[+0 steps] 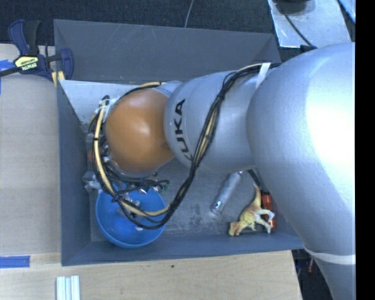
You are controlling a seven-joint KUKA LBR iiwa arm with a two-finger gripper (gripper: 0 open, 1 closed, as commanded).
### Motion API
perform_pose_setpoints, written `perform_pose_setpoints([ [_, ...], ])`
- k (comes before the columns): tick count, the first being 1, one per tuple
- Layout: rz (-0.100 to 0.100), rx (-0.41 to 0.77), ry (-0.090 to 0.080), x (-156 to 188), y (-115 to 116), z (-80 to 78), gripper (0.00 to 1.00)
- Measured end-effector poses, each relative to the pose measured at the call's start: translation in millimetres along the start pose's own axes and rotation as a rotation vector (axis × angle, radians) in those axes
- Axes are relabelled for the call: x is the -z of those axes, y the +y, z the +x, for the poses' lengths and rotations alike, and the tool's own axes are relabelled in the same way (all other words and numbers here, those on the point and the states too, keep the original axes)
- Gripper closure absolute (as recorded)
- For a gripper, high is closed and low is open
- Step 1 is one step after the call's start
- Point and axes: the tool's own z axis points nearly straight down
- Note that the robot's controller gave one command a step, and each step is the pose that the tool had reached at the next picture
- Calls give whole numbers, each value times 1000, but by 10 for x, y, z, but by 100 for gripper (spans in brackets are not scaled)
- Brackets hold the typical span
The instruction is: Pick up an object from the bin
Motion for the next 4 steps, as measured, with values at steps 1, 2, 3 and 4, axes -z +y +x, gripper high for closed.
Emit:
perform_pose_setpoints([
  [1,8,454,-15,51,235,104,100],
  [2,8,453,-15,52,235,103,100],
  [3,5,453,-9,285,234,125,100],
  [4,6,451,-15,589,242,113,100],
])
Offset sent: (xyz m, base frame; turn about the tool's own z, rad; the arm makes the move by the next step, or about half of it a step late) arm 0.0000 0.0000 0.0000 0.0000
